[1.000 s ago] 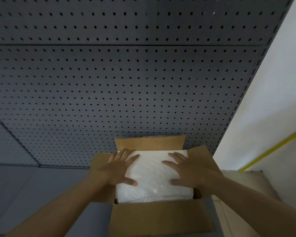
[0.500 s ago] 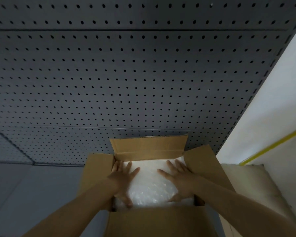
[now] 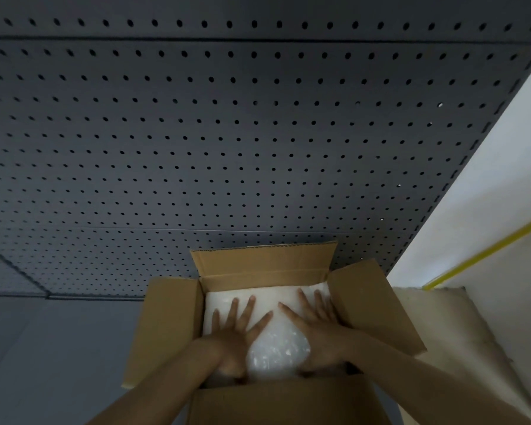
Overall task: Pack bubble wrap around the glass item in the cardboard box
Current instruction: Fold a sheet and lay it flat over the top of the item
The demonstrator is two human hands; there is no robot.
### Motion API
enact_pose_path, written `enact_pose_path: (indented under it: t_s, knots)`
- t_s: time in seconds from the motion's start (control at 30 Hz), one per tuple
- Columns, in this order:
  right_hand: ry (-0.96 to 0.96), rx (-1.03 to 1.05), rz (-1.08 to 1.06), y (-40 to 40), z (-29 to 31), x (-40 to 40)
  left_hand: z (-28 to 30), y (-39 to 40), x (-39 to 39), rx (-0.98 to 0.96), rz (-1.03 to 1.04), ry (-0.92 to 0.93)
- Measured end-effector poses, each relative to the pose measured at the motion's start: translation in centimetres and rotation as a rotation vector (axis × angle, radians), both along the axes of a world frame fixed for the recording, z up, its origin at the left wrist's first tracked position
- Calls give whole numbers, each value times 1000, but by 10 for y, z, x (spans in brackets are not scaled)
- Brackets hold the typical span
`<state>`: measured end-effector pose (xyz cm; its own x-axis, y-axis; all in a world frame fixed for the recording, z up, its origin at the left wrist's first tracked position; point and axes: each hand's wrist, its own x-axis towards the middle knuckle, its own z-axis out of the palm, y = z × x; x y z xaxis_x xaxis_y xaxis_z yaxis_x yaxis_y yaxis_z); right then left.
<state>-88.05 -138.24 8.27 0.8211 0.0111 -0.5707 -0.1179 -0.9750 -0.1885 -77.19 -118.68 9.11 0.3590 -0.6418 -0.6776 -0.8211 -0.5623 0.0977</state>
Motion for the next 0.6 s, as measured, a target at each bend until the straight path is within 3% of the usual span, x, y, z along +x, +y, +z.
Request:
enact_pose_path:
  t_s: [0.47,0.6]
  knots:
    - [-43,-71,-60,3,18,-16,6,6,-3,-2,15,-21]
    - [-373,-272,-66,1,34,-35,21,15,-5,16,-31,-45]
